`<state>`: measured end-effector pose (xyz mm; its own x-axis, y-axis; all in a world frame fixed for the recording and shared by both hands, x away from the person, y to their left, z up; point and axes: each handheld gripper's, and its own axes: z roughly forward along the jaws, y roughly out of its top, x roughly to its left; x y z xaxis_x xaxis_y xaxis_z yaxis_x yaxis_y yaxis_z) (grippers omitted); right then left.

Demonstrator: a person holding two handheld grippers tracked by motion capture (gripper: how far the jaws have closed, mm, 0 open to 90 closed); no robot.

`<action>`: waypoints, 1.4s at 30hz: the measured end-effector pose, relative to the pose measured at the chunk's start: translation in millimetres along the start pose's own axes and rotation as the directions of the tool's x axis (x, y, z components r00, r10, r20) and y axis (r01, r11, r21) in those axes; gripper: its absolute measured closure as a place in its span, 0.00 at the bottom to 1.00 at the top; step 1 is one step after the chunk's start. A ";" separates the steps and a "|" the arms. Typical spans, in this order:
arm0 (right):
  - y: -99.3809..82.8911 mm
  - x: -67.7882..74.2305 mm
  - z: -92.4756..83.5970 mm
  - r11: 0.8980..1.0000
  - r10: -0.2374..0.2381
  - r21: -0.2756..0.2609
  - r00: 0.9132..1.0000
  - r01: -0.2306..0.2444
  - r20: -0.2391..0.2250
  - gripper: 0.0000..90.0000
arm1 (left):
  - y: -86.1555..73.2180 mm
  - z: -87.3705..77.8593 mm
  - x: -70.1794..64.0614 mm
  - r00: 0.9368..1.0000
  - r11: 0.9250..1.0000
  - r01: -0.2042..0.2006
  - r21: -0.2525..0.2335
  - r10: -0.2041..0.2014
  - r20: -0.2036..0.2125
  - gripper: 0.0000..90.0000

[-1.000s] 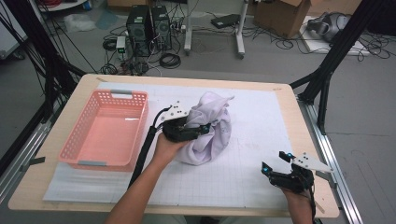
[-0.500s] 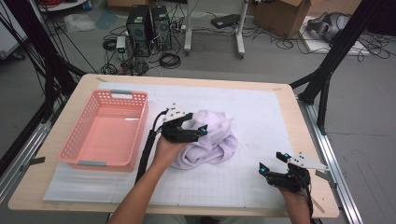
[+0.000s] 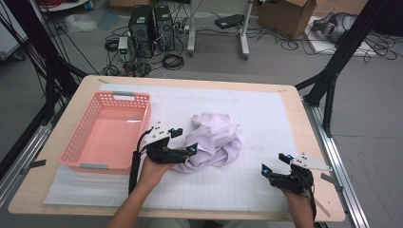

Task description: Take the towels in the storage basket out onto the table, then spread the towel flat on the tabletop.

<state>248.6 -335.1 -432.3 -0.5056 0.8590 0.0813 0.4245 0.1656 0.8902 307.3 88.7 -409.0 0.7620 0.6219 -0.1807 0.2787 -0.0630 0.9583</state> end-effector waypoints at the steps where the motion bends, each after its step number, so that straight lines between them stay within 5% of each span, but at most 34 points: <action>1: 0.9 -0.8 1.3 1.000 0.000 0.004 1.000 0.000 0.000 0.17 | -2.7 -2.5 -0.5 1.000 1.000 -0.003 0.004 0.003 0.000 0.20; 15: 1.9 1.5 5.4 1.000 -0.018 0.012 0.999 0.018 0.026 0.17 | -32.9 -24.6 -7.7 0.997 0.998 -0.062 0.031 0.063 -0.035 0.21; 27: 0.5 -1.1 1.8 1.000 -0.023 0.013 0.999 0.023 0.029 0.17 | -35.3 -30.6 -2.1 0.999 0.999 -0.026 0.020 0.027 -0.038 0.21; 42: 4.5 3.6 9.0 1.000 -0.021 0.017 1.000 0.020 0.021 0.17 | -36.3 -29.4 0.3 0.999 0.999 -0.027 0.036 0.027 -0.020 0.23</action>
<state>255.4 -326.9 -432.1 -0.4981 0.8654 0.0533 0.4271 0.1913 0.8838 280.2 114.1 -437.4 0.7576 0.6352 -0.1501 0.2790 -0.1073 0.9543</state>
